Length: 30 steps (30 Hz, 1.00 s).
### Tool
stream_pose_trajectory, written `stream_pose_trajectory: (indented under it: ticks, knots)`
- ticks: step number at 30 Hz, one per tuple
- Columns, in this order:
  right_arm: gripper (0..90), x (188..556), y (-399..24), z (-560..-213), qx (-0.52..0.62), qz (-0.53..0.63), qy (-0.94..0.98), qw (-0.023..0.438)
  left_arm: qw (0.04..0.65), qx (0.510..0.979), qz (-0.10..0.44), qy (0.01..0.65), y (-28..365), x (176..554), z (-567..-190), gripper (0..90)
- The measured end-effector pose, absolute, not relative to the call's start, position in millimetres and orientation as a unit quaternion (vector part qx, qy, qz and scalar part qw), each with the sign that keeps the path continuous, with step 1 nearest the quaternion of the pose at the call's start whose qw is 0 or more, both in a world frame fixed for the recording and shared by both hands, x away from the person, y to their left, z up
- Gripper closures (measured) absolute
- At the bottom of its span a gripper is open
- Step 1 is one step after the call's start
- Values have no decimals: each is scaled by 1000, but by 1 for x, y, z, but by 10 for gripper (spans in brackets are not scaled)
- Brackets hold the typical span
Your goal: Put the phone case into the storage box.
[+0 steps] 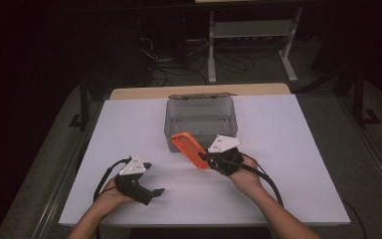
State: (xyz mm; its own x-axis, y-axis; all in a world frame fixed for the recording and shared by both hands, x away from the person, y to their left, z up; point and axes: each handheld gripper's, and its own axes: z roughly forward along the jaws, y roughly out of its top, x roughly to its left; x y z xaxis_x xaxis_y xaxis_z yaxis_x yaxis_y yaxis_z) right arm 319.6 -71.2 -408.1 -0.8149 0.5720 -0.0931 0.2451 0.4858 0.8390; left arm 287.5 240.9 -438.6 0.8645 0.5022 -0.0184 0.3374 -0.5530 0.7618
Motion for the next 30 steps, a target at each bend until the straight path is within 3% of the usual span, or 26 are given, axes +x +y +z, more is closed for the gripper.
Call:
stream_pose_trajectory:
  ticks: [15, 30]
  knots:
    - [815, 327, -77, -411, 282, 469, 828, 124, 407, 875, 100, 244, 241, 288, -439, 0]
    - [814, 328, -76, -407, 286, 472, 825, 119, 407, 875, 99, 243, 242, 288, -439, 0]
